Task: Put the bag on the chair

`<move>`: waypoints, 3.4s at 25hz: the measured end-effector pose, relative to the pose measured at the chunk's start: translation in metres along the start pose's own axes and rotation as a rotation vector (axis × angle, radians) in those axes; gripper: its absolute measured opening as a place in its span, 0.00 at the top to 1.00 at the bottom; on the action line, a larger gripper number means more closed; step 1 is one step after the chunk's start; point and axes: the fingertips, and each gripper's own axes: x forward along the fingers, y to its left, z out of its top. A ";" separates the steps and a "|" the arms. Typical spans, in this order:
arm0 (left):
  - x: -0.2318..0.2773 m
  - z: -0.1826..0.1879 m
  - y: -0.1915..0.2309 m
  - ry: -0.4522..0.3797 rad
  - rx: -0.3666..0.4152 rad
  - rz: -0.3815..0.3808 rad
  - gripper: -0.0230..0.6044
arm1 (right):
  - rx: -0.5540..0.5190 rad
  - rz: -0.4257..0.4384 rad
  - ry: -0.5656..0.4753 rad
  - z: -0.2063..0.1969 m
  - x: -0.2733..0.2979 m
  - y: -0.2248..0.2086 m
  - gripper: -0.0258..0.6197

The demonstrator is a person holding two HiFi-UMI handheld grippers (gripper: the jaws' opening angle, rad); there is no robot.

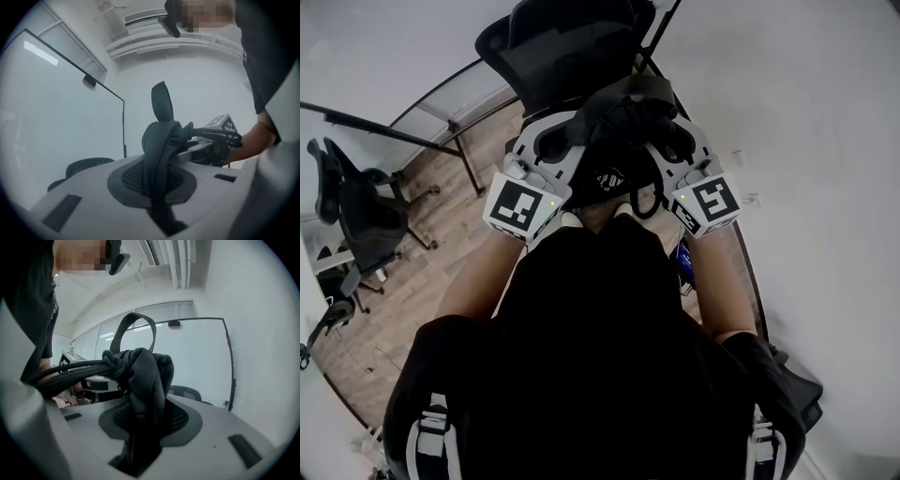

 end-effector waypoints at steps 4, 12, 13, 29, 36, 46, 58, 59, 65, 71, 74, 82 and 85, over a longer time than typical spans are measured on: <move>0.016 -0.008 0.025 0.001 -0.029 0.052 0.91 | 0.014 0.036 -0.001 -0.009 0.026 -0.018 0.76; 0.048 -0.034 0.063 0.041 -0.091 0.171 0.91 | 0.015 0.164 0.017 -0.032 0.073 -0.053 0.76; 0.052 -0.038 0.068 0.050 -0.097 0.183 0.91 | 0.015 0.178 0.022 -0.035 0.079 -0.057 0.76; 0.118 -0.121 0.141 0.099 -0.213 0.309 0.92 | 0.021 0.342 0.117 -0.109 0.176 -0.120 0.76; 0.148 -0.194 0.167 0.166 -0.291 0.311 0.91 | 0.052 0.386 0.210 -0.182 0.215 -0.139 0.76; 0.187 -0.299 0.203 0.285 -0.415 0.309 0.92 | 0.144 0.400 0.390 -0.279 0.271 -0.162 0.76; 0.223 -0.400 0.235 0.401 -0.519 0.347 0.91 | 0.249 0.387 0.546 -0.379 0.316 -0.184 0.76; 0.225 -0.404 0.241 0.405 -0.520 0.361 0.91 | 0.249 0.384 0.547 -0.381 0.321 -0.186 0.75; 0.228 -0.437 0.266 0.532 -0.571 0.434 0.91 | 0.280 0.355 0.614 -0.405 0.340 -0.194 0.73; 0.231 -0.447 0.277 0.603 -0.520 0.446 0.70 | 0.301 0.323 0.654 -0.418 0.347 -0.204 0.64; 0.226 -0.445 0.275 0.623 -0.488 0.439 0.62 | 0.309 0.310 0.646 -0.413 0.343 -0.211 0.55; 0.199 -0.410 0.260 0.601 -0.465 0.459 0.57 | 0.315 0.288 0.571 -0.370 0.315 -0.225 0.54; 0.185 -0.380 0.259 0.552 -0.434 0.487 0.57 | 0.291 0.282 0.529 -0.341 0.298 -0.222 0.54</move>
